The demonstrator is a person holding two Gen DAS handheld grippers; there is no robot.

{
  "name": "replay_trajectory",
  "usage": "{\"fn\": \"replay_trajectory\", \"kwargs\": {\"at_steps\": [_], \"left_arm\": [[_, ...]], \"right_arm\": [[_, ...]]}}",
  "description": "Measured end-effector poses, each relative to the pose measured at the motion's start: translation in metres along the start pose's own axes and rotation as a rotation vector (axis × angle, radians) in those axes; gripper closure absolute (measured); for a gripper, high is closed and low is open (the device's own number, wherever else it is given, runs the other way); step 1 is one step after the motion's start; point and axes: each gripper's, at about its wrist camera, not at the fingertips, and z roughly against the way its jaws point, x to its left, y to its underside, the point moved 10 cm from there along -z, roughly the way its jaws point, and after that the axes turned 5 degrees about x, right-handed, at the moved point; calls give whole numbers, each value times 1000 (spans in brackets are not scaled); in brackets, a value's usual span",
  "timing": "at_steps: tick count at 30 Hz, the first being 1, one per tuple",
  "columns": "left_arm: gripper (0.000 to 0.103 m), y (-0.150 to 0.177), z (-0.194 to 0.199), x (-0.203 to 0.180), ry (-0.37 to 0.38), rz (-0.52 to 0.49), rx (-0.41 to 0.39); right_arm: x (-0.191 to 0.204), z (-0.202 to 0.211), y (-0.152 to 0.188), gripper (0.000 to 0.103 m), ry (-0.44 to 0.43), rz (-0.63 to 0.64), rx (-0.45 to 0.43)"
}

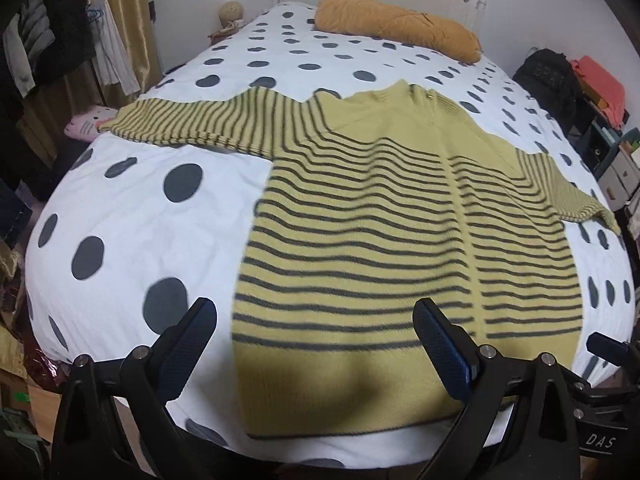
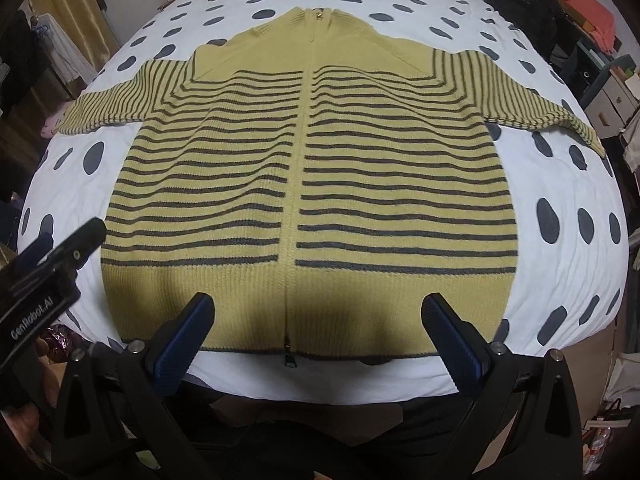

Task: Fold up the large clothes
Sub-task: 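Grasp the cuff of one striped sleeve with the left gripper and lift it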

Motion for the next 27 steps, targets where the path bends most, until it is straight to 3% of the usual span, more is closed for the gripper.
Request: {"fn": "replay_trajectory", "kwargs": {"at_steps": [4,6,12,18,23,27], "left_arm": [[3,-25,-16,32,9,22,0],[3,-51,-29,66,15,73,-10],[3,-153,-79,228,17,381,-84],[6,-217,-145,346,15,566,-32],[6,-253,-182,408,-98,610,-18],[9,-264,-217,427,-30,664,35]], "right_arm": [[26,-10,-17,0,-11,27,-2],[41,-15,-30,0,-13,49,-7],[94,-37,-54,0,-36,134,5],[122,-68,-66,0,-57,156,58],[124,-85,-71,0,-54,139,88],[120,-92,-76,0,-58,110,93]]}}
